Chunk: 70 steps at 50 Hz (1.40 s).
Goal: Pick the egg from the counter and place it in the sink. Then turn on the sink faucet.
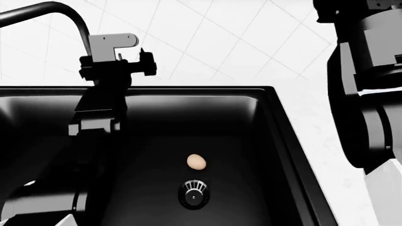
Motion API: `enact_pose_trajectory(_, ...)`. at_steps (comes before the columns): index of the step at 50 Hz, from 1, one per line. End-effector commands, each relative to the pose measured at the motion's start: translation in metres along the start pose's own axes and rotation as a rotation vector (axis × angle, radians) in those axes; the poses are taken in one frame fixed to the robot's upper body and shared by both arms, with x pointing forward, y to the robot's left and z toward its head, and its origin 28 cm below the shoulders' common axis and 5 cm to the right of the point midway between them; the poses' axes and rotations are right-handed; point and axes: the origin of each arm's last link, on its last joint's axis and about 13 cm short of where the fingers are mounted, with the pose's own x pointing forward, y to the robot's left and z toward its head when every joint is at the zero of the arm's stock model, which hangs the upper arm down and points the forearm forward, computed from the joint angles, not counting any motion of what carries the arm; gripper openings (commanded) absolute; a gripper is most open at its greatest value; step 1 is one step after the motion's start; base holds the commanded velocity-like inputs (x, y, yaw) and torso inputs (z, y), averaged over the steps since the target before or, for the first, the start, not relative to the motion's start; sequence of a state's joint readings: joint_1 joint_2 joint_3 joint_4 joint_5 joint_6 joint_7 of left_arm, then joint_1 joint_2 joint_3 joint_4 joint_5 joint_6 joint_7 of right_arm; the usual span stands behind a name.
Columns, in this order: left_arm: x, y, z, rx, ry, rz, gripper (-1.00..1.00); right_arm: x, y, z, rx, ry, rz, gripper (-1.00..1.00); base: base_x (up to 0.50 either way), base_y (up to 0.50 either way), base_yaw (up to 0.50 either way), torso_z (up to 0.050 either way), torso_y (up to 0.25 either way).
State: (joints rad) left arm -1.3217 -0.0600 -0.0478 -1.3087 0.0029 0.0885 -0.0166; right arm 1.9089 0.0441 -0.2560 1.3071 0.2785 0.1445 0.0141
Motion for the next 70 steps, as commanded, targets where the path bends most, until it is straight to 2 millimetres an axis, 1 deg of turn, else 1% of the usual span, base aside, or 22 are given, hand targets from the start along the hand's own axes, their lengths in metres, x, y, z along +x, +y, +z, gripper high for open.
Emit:
enact_pose_trajectory(1,-0.002,0.002,-0.005,0.022,0.019,0.031,1.00,0.000,0.000,-0.003,0.005,0.006,0.008,1.00,0.00,0.00,0.00,0.000,0.000)
enact_pose_trajectory(8,-0.002,0.002,-0.005,0.024,0.019,0.032,1.00,0.000,-0.001,-0.003,0.004,0.006,0.007,1.00,0.00,0.00,0.00,0.000,-0.011)
enact_pose_trajectory(17,-0.001,0.002,-0.002,0.021,0.004,0.028,1.00,0.000,-0.001,-0.002,0.006,0.006,0.007,1.00,0.00,0.00,0.00,0.000,-0.240)
enact_pose_trajectory(18,0.002,0.001,0.006,0.018,-0.018,0.025,1.00,0.000,-0.001,-0.001,0.002,0.004,0.008,1.00,0.00,0.00,0.00,0.000,0.000)
enact_pose_trajectory(20,0.004,0.001,0.014,0.021,-0.034,0.024,1.00,0.000,-0.001,-0.002,0.002,0.005,0.007,1.00,0.00,0.00,0.00,0.000,0.000)
enact_pose_trajectory(22,0.007,0.002,0.027,0.033,-0.060,0.024,1.00,0.000,-0.001,-0.002,0.002,0.005,0.007,1.00,0.00,0.00,0.00,0.000,0.000)
enact_pose_trajectory(24,0.007,0.002,0.027,0.033,-0.060,0.024,1.00,0.000,-0.001,-0.002,0.002,0.005,0.007,1.00,0.00,0.00,0.00,0.000,0.000)
enact_pose_trajectory(25,0.015,0.005,0.068,0.057,-0.134,0.036,1.00,0.000,0.000,0.001,-0.002,0.003,0.008,1.00,0.00,0.00,0.00,0.000,0.000)
enact_pose_trajectory(27,0.017,0.006,0.087,0.066,-0.160,0.044,1.00,0.000,-0.001,0.001,-0.002,0.002,0.006,1.00,0.00,0.00,0.00,0.000,0.000)
enact_pose_trajectory(29,0.018,0.007,0.103,0.077,-0.180,0.048,1.00,0.000,-0.002,0.001,-0.001,0.002,0.003,1.00,0.00,0.00,0.00,0.000,0.000)
enact_pose_trajectory(30,0.018,0.007,0.108,0.073,-0.187,0.050,1.00,0.000,-0.002,0.001,-0.001,0.001,0.002,1.00,0.00,0.00,0.00,0.000,0.000)
enact_pose_trajectory(33,0.018,0.007,0.108,0.073,-0.187,0.050,1.00,0.000,-0.002,0.001,-0.001,0.001,0.002,1.00,0.00,0.00,0.00,0.000,0.000)
enact_pose_trajectory(34,0.019,0.008,0.124,0.089,-0.199,0.053,1.00,0.000,-0.002,0.002,-0.005,0.000,0.002,1.00,0.00,0.00,0.00,0.000,0.000)
enact_pose_trajectory(36,0.019,0.008,0.124,0.089,-0.199,0.053,1.00,0.000,-0.002,0.002,-0.005,0.000,0.002,1.00,0.00,0.00,0.00,0.000,0.000)
enact_pose_trajectory(37,0.018,0.006,0.136,0.097,-0.216,0.045,1.00,0.000,-0.002,0.004,-0.004,-0.001,0.001,1.00,0.00,0.00,0.00,0.000,0.000)
enact_pose_trajectory(41,0.018,0.005,0.139,0.095,-0.222,0.038,1.00,0.000,-0.002,0.003,-0.003,0.000,0.002,1.00,0.00,0.00,0.00,0.000,0.000)
enact_pose_trajectory(47,0.019,0.005,0.132,0.097,-0.215,0.025,1.00,0.000,-0.002,0.000,-0.002,0.006,0.004,1.00,0.00,0.00,0.00,0.000,-0.016)
enact_pose_trajectory(61,0.019,0.003,0.130,0.113,-0.218,0.023,1.00,0.000,-0.002,-0.002,-0.006,0.010,0.008,1.00,0.00,0.00,0.00,0.000,-0.243)
enact_pose_trajectory(70,0.019,0.005,0.125,0.101,-0.213,0.042,1.00,0.000,-0.002,-0.003,-0.006,0.013,0.011,1.00,0.00,0.00,0.00,0.000,0.000)
